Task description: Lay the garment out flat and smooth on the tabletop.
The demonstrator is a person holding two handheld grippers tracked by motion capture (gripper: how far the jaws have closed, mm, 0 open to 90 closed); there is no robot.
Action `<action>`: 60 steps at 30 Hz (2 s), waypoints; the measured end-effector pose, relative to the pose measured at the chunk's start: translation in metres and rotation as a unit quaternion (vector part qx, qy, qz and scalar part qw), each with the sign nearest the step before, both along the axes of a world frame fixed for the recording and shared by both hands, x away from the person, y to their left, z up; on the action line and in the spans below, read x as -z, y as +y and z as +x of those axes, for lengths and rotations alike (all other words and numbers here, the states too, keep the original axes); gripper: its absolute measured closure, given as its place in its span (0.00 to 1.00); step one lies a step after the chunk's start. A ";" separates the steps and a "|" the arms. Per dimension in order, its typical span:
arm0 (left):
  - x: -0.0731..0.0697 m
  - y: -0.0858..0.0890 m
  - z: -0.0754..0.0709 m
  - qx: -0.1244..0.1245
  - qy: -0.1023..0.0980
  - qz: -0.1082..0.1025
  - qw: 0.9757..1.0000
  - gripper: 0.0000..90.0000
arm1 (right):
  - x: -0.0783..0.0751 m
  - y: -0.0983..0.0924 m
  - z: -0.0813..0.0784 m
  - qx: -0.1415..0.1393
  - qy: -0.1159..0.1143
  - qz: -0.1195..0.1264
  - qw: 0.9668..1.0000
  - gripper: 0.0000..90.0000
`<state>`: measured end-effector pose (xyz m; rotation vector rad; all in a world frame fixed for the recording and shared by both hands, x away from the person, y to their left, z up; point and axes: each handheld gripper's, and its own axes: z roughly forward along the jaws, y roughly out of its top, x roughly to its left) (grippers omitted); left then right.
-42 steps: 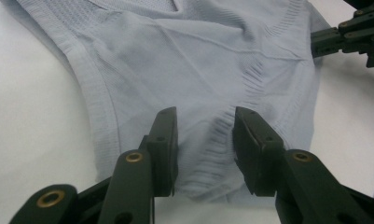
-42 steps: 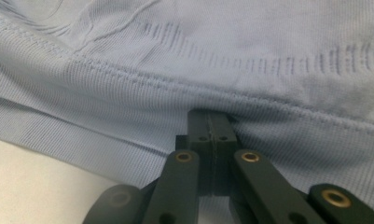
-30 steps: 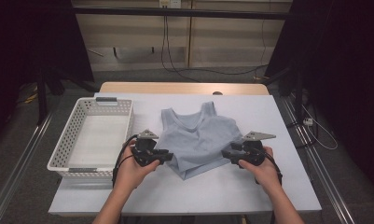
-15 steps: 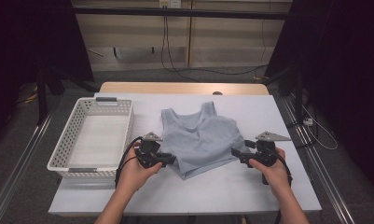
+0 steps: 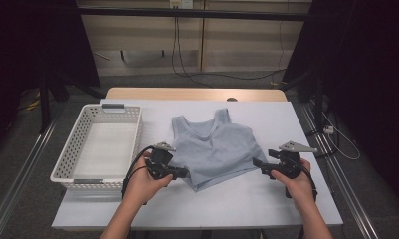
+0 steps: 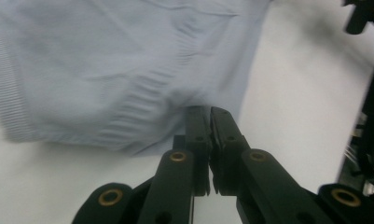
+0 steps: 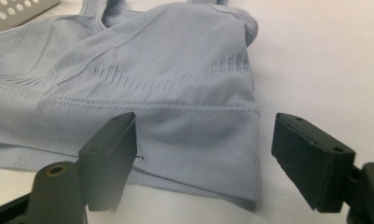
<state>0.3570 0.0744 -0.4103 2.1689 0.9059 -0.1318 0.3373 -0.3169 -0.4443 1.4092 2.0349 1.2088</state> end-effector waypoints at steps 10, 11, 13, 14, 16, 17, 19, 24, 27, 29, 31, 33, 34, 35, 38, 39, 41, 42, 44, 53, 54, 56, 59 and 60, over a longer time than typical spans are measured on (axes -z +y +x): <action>0.024 -0.013 0.004 0.006 -0.012 0.030 0.999 0.93 | -0.002 -0.003 -0.003 0.002 -0.002 0.003 1.000 0.25; 0.023 -0.015 0.004 0.002 -0.026 0.019 0.999 0.89 | -0.002 -0.003 -0.003 0.002 -0.002 0.003 1.000 0.25; 0.022 -0.016 0.005 -0.006 -0.051 0.003 0.999 0.87 | -0.002 -0.003 -0.003 0.003 -0.002 0.005 1.000 0.24; 0.022 -0.015 0.006 -0.014 -0.065 -0.009 0.998 0.85 | -0.002 -0.004 -0.003 0.004 -0.004 0.006 1.000 0.24; 0.022 -0.014 0.009 -0.034 -0.085 -0.030 0.995 0.77 | -0.002 -0.004 -0.003 0.006 -0.005 0.007 1.000 0.23; 0.023 -0.014 0.010 -0.038 -0.092 -0.031 0.995 0.76 | -0.002 -0.004 -0.004 0.007 -0.004 0.008 1.000 0.23; 0.026 -0.018 0.010 -0.040 -0.097 -0.022 0.994 0.74 | -0.001 -0.004 -0.004 0.008 -0.001 0.006 1.000 0.23; 0.038 -0.029 0.012 -0.037 -0.113 -0.001 0.993 0.59 | 0.001 -0.004 -0.004 0.008 0.000 -0.008 1.000 0.24; 0.041 -0.035 0.013 -0.034 -0.122 0.012 0.992 0.52 | 0.002 -0.006 -0.002 0.010 0.001 -0.009 1.000 0.25; 0.041 -0.037 0.013 -0.031 -0.126 0.021 0.991 0.51 | 0.003 -0.007 -0.001 0.013 0.004 -0.009 1.000 0.25; 0.043 -0.039 0.014 -0.021 -0.132 0.032 0.990 0.53 | 0.005 -0.009 0.000 0.018 0.006 -0.009 1.000 0.25; 0.043 -0.041 0.013 -0.009 -0.139 0.045 0.989 0.57 | 0.006 -0.009 0.000 0.021 0.008 -0.009 1.000 0.25; 0.043 -0.042 0.013 -0.010 -0.142 0.049 0.989 0.58 | 0.006 -0.010 0.000 0.021 0.008 -0.009 1.000 0.25; 0.043 -0.042 0.013 -0.009 -0.137 0.056 0.989 0.60 | 0.007 -0.010 0.000 0.021 0.008 -0.009 1.000 0.25; 0.044 -0.041 0.013 -0.006 -0.129 0.068 0.989 0.72 | 0.008 -0.011 0.001 0.021 0.009 -0.010 1.000 0.25; 0.044 -0.041 0.013 -0.009 -0.125 0.066 0.990 0.78 | 0.008 -0.010 0.001 0.020 0.010 -0.011 1.000 0.25; 0.044 -0.040 0.015 -0.010 -0.124 0.069 0.990 0.84 | 0.008 -0.010 0.002 0.019 0.010 -0.013 1.000 0.25; 0.044 -0.040 0.015 -0.009 -0.127 0.071 0.989 0.86 | 0.008 -0.010 0.002 0.019 0.010 -0.013 1.000 0.25; 0.044 -0.040 0.014 -0.010 -0.131 0.074 0.989 0.92 | 0.007 -0.010 0.001 0.020 0.008 -0.015 1.000 0.24; 0.038 -0.037 0.013 -0.010 -0.090 0.050 0.995 0.99 | 0.005 -0.016 -0.005 0.026 0.006 -0.012 1.000 0.24; 0.035 -0.035 0.012 -0.007 -0.087 0.047 0.995 0.99 | 0.006 -0.017 -0.005 0.025 0.007 -0.014 1.000 0.24; 0.030 -0.032 0.012 -0.006 -0.075 0.039 0.996 0.99 | 0.007 -0.018 -0.006 0.027 0.009 -0.018 0.999 0.24; 0.025 -0.028 0.011 0.002 -0.064 0.029 0.998 0.99 | 0.009 -0.021 -0.007 0.031 0.013 -0.024 0.999 0.24; 0.024 -0.028 0.010 0.003 -0.060 0.028 0.998 0.99 | 0.009 -0.022 -0.007 0.032 0.013 -0.025 0.999 0.24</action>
